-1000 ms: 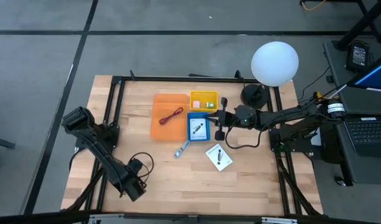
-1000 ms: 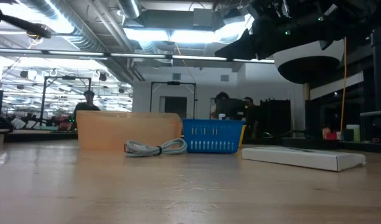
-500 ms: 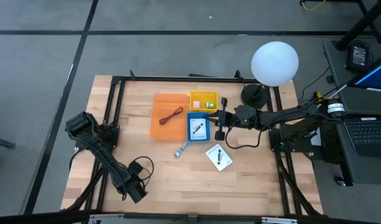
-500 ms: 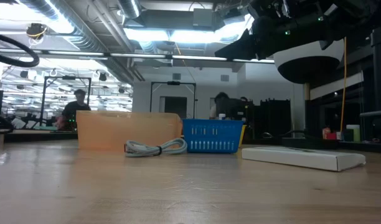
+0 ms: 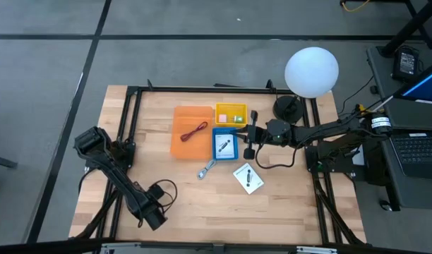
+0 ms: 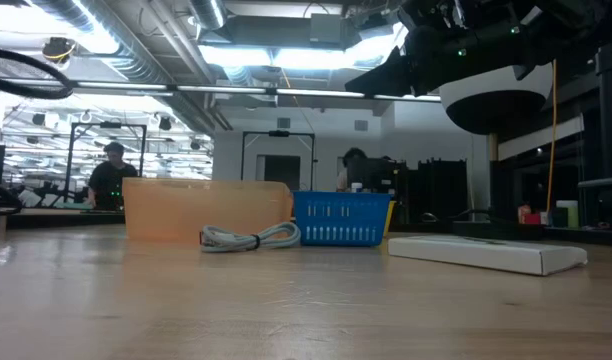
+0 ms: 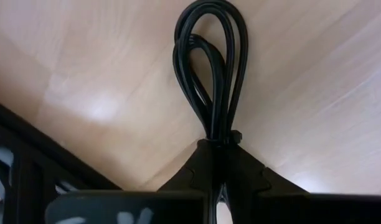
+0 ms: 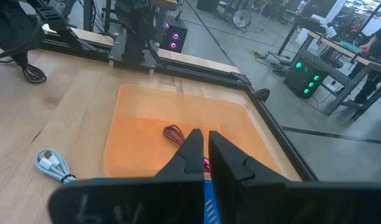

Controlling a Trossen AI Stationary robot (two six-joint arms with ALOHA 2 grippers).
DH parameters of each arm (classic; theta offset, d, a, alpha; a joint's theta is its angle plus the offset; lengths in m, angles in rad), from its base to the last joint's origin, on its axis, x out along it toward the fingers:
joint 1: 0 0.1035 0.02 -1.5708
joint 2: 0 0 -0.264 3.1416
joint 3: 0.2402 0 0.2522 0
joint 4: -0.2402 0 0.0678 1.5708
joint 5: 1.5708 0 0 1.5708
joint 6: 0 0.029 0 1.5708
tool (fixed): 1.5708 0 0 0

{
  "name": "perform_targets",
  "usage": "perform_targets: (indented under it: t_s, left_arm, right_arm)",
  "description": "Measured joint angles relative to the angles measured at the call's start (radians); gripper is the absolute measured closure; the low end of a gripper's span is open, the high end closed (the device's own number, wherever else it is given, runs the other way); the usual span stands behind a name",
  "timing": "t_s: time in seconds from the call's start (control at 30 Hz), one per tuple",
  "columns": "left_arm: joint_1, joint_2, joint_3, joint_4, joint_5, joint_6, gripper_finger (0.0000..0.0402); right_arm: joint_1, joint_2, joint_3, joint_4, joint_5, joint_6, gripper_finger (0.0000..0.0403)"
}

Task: Pick and place items into bin
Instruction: Put the black charger cable into the orange bin

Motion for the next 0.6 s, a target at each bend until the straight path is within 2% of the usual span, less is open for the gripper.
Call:
perform_targets:
  t_s: [0.2,0.33,0.43,0.6]
  left_arm:
    - [0.001,-0.057,0.0,-0.008,-0.062,0.026,0.0388]
    - [-0.001,-0.14,0.0,-0.036,-0.167,0.02,0.0388]
    - [0.0,-0.214,0.0,-0.082,-0.293,0.038,0.0388]
    - [0.0,-0.315,-0.001,-0.132,-0.586,0.138,0.0388]
  right_arm:
    - [0.0,0.0,0.0,0.0,0.0,0.0,0.0396]
    - [0.0,0.0,0.0,-0.001,0.0,0.0,0.0396]
    - [0.0,0.0,0.0,-0.006,0.0,0.0,0.0396]
    - [0.0,0.0,0.0,-0.008,0.0,-0.001,0.0396]
